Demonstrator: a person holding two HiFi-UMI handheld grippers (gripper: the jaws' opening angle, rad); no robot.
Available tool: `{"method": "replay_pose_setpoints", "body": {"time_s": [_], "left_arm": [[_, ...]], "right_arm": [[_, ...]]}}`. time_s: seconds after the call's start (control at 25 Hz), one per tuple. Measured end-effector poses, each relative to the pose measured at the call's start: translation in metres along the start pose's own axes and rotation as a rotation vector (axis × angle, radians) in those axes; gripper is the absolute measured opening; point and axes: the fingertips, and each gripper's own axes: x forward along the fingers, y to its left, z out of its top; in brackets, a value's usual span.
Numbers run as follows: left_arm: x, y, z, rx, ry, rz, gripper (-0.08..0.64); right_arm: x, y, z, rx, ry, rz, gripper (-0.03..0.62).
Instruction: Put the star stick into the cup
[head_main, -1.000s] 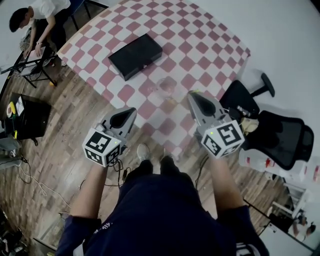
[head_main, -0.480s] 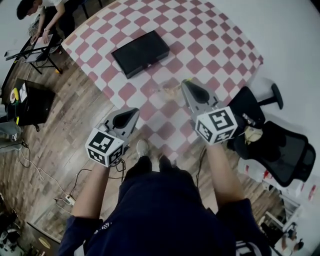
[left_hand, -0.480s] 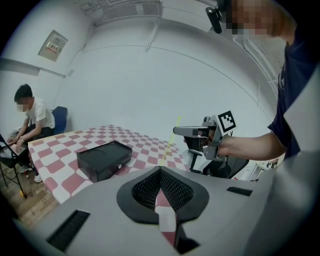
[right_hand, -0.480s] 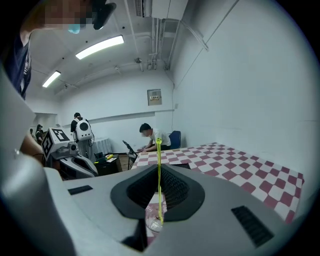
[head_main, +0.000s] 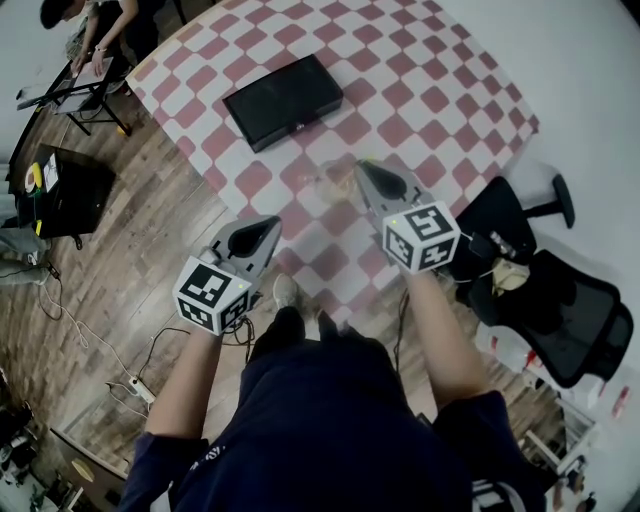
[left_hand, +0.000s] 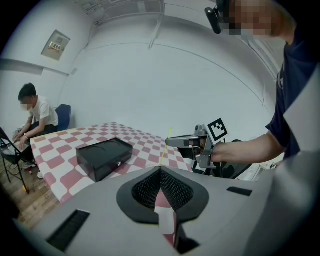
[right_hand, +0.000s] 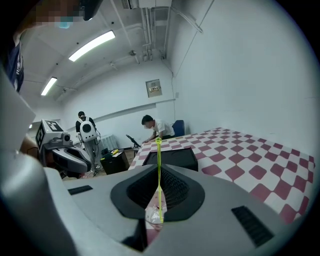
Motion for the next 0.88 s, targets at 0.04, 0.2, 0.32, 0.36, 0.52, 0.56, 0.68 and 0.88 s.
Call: {"method": "replay_pose_setpoints", "body": {"time_s": [0.04,0.2,0.32,0.36,0.52,0.56,0.68,0.88], "left_arm": [[0.000,-0.001,0.000,0.000,-0.001,0.002,0.031],[0.000,-0.002,-0.001,-0.007,-0.003,0.015,0.031],[-0.002,-0.001,-0.004,-0.016,-0.001,0.026,0.031],[-0.002,0.000,-0.006,-0.019,0.000,0.028,0.031],[-0.003,0.003,-0.009,-0.027,0.001,0.039,0.031],[-0.003,0.004,-0.009,-0.027,0.000,0.040,0.031],[-0.003,0.006,-0.007,-0.025,-0.003,0.043,0.031],[-0.005,0.011,-0.008,-0.028,0.000,0.047,0.031]], "right_arm": [[0.002,-0.001,-0.003,0.012,0.007,0.007,0.026],[0.011,-0.013,-0.004,0.069,0.006,0.021,0.026],[0.021,-0.023,-0.001,0.088,0.007,0.017,0.026],[0.024,-0.025,-0.001,0.092,0.008,0.017,0.026],[0.039,-0.033,0.001,0.110,0.013,0.014,0.026],[0.042,-0.034,0.001,0.115,0.017,0.015,0.026],[0.051,-0.038,-0.003,0.130,0.035,0.011,0.028],[0.059,-0.046,-0.009,0.154,0.046,-0.014,0.028]]}}
